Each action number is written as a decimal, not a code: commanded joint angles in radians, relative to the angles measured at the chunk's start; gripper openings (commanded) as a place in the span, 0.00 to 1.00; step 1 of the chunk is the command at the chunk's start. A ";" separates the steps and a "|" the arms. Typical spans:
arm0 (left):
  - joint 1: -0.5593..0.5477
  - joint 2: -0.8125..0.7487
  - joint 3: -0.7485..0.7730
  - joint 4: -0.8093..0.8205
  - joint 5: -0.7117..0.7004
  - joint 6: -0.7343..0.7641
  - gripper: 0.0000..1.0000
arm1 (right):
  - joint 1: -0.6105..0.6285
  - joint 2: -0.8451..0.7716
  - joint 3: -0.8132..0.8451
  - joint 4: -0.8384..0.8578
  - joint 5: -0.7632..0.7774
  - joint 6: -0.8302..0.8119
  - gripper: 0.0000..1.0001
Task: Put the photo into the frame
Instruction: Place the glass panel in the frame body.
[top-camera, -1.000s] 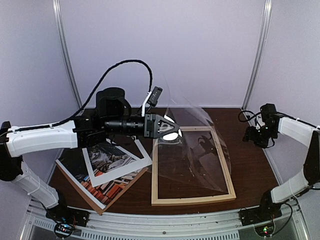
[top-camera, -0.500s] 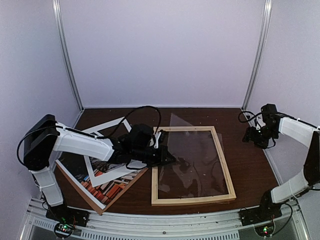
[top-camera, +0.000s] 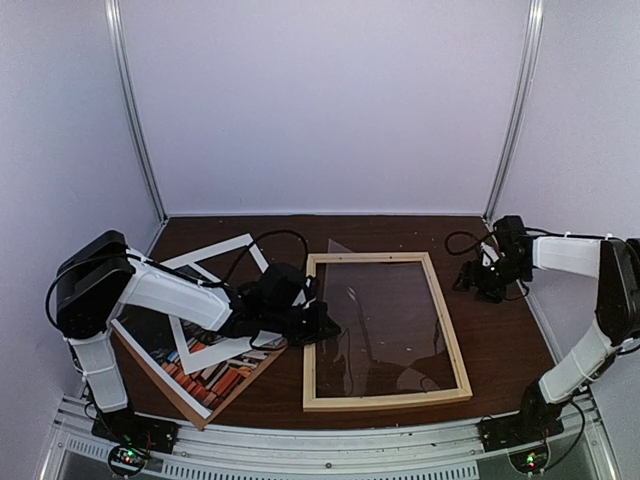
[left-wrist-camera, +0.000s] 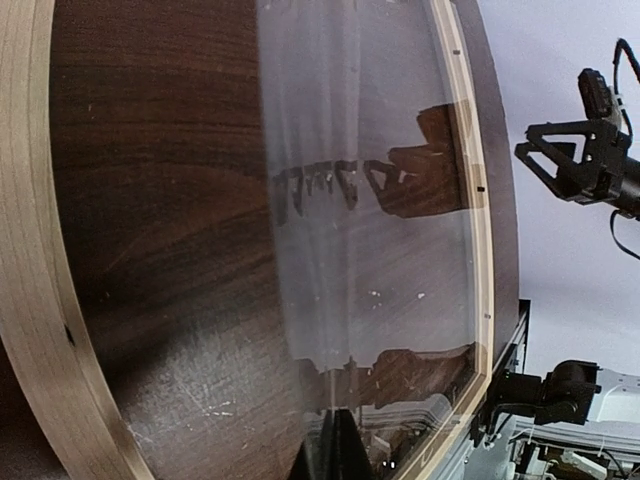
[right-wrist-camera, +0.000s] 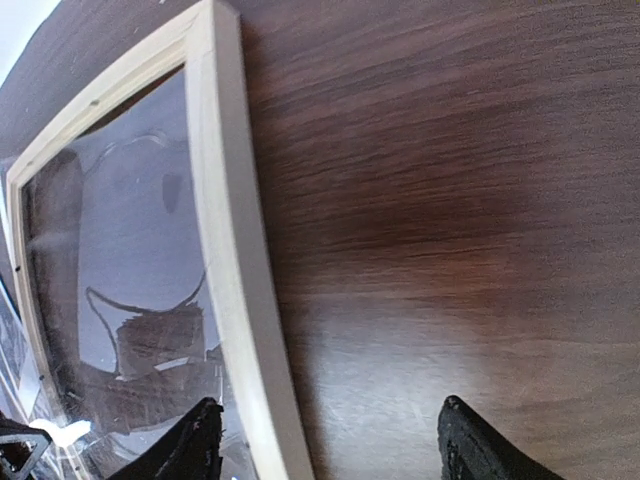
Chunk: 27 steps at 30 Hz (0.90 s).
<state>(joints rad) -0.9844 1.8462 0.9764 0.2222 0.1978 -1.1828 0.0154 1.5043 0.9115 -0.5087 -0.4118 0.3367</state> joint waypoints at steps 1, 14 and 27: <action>0.007 0.039 -0.004 0.089 0.011 -0.020 0.00 | 0.086 0.076 0.013 0.104 -0.068 0.029 0.73; 0.004 0.061 -0.007 0.133 0.054 -0.019 0.13 | 0.168 0.203 0.103 0.101 -0.018 0.009 0.70; 0.009 0.063 0.040 0.055 0.107 0.050 0.53 | 0.176 0.231 0.133 0.077 -0.004 -0.008 0.69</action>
<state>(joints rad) -0.9840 1.8927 0.9768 0.2871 0.2779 -1.1748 0.1844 1.7264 1.0206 -0.4248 -0.4438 0.3412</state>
